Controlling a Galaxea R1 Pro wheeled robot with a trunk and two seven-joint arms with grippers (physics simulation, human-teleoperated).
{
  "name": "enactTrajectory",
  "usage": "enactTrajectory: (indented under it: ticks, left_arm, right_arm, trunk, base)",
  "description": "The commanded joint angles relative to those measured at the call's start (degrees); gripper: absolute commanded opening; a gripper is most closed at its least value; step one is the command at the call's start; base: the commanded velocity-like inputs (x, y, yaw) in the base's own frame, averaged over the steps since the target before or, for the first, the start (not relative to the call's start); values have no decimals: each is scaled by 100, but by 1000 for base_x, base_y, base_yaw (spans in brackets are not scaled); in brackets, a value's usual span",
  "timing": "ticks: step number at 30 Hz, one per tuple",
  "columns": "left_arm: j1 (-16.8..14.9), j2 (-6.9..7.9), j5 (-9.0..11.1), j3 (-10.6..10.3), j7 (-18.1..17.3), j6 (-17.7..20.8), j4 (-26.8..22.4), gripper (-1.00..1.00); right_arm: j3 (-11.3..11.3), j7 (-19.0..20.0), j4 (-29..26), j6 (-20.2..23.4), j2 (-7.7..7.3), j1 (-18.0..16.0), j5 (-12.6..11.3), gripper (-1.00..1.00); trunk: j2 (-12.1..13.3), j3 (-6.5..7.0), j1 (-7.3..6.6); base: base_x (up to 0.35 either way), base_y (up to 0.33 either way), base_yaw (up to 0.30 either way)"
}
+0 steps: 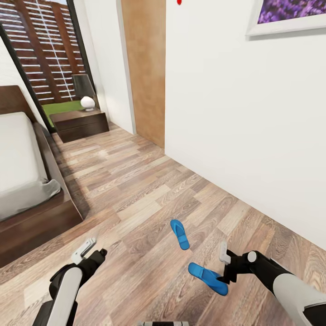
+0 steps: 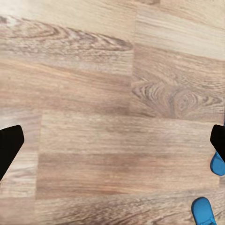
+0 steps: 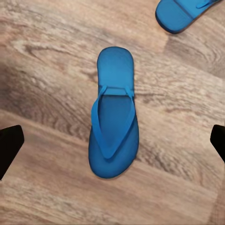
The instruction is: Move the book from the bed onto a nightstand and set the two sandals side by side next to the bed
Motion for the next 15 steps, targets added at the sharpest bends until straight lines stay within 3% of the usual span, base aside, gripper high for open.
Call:
enactTrajectory:
  ticks: [1, 8, 15]
  left_arm:
    - [3, -3, 53, 9, 46, -17, -6, 100]
    - [28, -2, 40, 10, 62, -133, 1, 100]
    - [48, 59, 21, 8, 51, -111, 1, 100]
  right_arm:
    - [-15, 18, -8, -34, 2, -2, 60, 100]
    - [-15, 38, -11, -14, 18, 3, 60, 100]
    - [-21, 21, -12, -2, 24, 4, 62, 100]
  trunk:
    - [-4, -28, 1]
    - [-13, -183, 19]
    - [-13, -183, 19]
  base:
    - [0, 0, 0]
    - [0, 0, 104]
    - [0, -3, 239]
